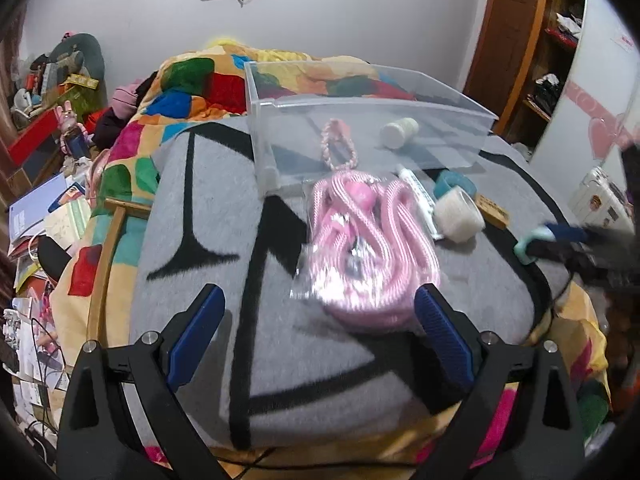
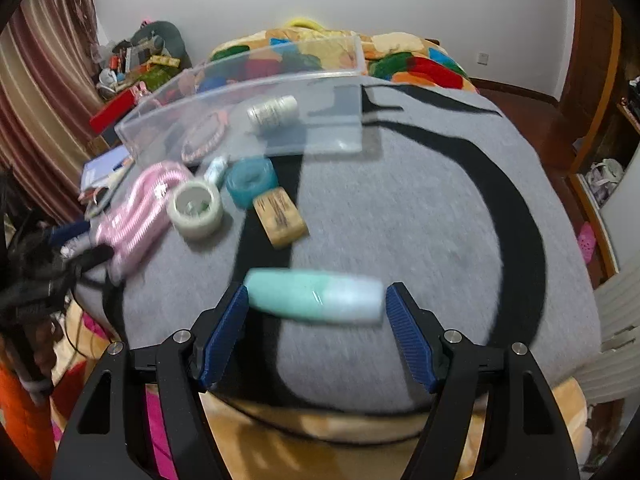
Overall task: Organize objects
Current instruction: 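Open both tools over the box and move them back to the items, then grasp the bagged pink rope with the left tool while the right tool grasps the mint-green bottle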
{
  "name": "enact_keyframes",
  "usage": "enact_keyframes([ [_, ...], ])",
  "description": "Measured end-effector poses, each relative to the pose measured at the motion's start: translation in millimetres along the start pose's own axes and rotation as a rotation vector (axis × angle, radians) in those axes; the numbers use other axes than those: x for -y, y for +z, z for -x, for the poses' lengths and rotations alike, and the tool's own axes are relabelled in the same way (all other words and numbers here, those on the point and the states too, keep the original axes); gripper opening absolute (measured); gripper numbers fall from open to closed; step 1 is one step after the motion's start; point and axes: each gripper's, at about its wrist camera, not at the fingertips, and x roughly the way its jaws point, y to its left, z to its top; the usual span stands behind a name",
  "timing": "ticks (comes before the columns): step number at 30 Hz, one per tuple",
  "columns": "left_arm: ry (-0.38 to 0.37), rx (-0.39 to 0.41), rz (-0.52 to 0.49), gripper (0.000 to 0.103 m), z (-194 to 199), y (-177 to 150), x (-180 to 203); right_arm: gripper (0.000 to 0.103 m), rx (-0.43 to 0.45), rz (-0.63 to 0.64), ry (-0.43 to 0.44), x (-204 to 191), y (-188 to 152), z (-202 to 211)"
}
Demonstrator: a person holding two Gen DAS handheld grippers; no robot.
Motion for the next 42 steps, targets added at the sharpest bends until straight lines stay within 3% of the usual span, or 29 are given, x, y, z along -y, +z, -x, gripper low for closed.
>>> enact_keyframes([
  [2,-0.005,-0.002,0.0,0.097,1,1,1,0.06,0.003,0.002,0.018,-2,8,-6],
  [10,-0.068,0.018,0.011,0.102,-4,23,11,0.057,0.021,0.083,0.013,-12,24,-21],
  [12,-0.07,0.005,-0.002,0.102,-12,25,15,0.057,0.056,0.122,-0.015,-12,22,-11],
  [15,-0.048,-0.054,-0.008,0.102,-36,27,21,0.068,0.055,0.191,-0.03,-11,16,1],
  [20,0.029,-0.043,-0.009,0.102,-52,27,30,0.07,-0.024,0.064,0.036,0,1,-2],
  [21,0.032,-0.034,-0.004,0.1,-53,27,31,0.071,-0.024,0.034,0.047,1,1,-3],
  [22,0.032,-0.024,-0.004,0.09,-52,27,33,0.07,-0.014,0.02,0.04,-1,1,-3],
  [24,0.057,-0.013,-0.017,0.082,-51,26,35,0.068,-0.009,0.007,0.052,-6,2,-6],
  [26,0.052,-0.002,-0.012,0.073,-48,23,35,0.055,-0.004,0.019,0.052,-14,3,-9],
  [35,0.055,0.026,0.006,0.066,-28,5,31,0.021,0.021,0.141,-0.026,-23,11,-21],
  [42,0.067,0.033,0.012,0.066,-18,-4,29,0.023,0.039,0.154,-0.037,-17,13,-16],
])
